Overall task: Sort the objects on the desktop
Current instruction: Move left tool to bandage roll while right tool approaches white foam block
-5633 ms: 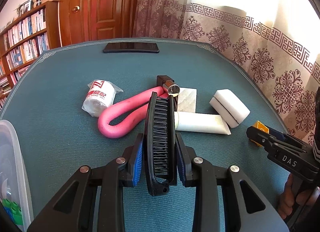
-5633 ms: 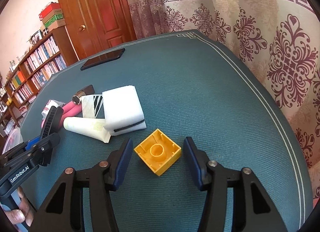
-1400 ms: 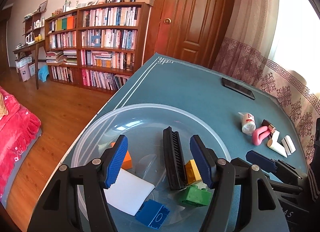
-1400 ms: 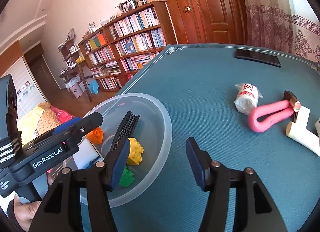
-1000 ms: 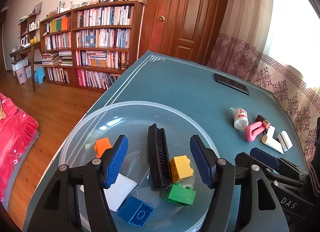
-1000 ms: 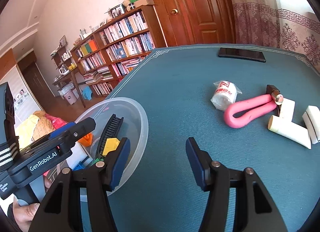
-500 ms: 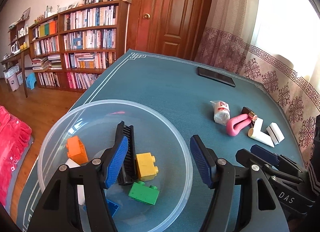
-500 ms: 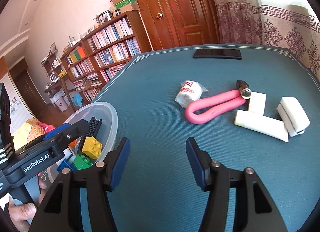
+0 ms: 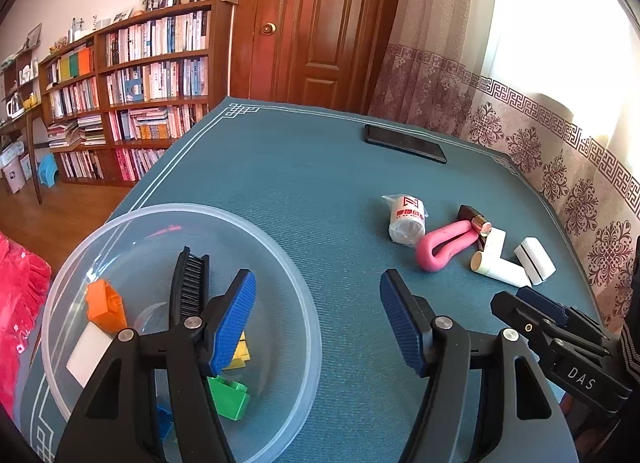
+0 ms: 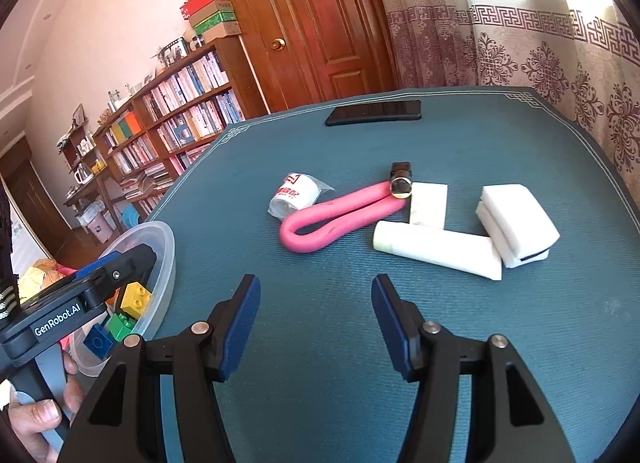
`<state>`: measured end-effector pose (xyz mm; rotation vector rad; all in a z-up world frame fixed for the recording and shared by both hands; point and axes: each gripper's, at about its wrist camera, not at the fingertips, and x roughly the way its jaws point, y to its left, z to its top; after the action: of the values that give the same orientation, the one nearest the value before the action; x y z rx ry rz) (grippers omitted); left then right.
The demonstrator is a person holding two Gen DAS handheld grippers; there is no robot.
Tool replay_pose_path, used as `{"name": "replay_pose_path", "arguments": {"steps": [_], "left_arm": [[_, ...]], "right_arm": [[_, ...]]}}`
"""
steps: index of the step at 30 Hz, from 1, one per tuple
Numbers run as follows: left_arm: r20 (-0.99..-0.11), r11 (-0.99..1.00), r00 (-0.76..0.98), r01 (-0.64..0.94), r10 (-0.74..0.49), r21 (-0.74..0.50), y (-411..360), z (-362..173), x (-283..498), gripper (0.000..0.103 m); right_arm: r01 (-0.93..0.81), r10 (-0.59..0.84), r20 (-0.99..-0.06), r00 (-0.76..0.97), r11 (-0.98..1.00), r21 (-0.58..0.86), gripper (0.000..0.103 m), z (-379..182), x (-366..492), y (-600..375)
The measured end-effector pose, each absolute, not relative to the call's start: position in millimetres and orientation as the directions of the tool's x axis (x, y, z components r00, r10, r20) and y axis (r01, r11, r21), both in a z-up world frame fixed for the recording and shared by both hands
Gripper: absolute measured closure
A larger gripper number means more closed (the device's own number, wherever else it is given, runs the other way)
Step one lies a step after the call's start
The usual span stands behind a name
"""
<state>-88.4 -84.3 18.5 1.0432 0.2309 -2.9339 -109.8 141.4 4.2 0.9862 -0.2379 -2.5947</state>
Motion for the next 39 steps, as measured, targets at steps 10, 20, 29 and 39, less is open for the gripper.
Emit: {"name": "replay_pose_path", "arguments": {"steps": [10,20,29,39], "left_arm": [[-0.631,-0.988,-0.772,0.019,0.083,-0.153,-48.2,16.3,-112.4,0.035],[-0.645,-0.989,-0.757,-0.006,0.101,-0.148,-16.5,9.6,-153.9,0.035],[-0.670,-0.992,-0.737,-0.008,0.093,-0.129,-5.4,2.0,-186.8,0.035],[-0.715,-0.996,-0.696,-0.006,0.069,-0.091,3.8,-19.7,-223.6,0.035]], "right_arm": [[0.174,-0.266,-0.581,-0.769,-0.962,0.210,0.035,16.9,-116.7,186.0],[0.065,-0.129,-0.548,-0.827,-0.989,0.135,0.032,26.0,-133.2,224.5],[0.038,-0.087,-0.578,-0.811,-0.995,0.096,0.031,15.8,-150.1,233.9],[-0.009,-0.063,-0.608,-0.791,-0.993,0.114,0.024,2.7,-174.1,252.8]]}}
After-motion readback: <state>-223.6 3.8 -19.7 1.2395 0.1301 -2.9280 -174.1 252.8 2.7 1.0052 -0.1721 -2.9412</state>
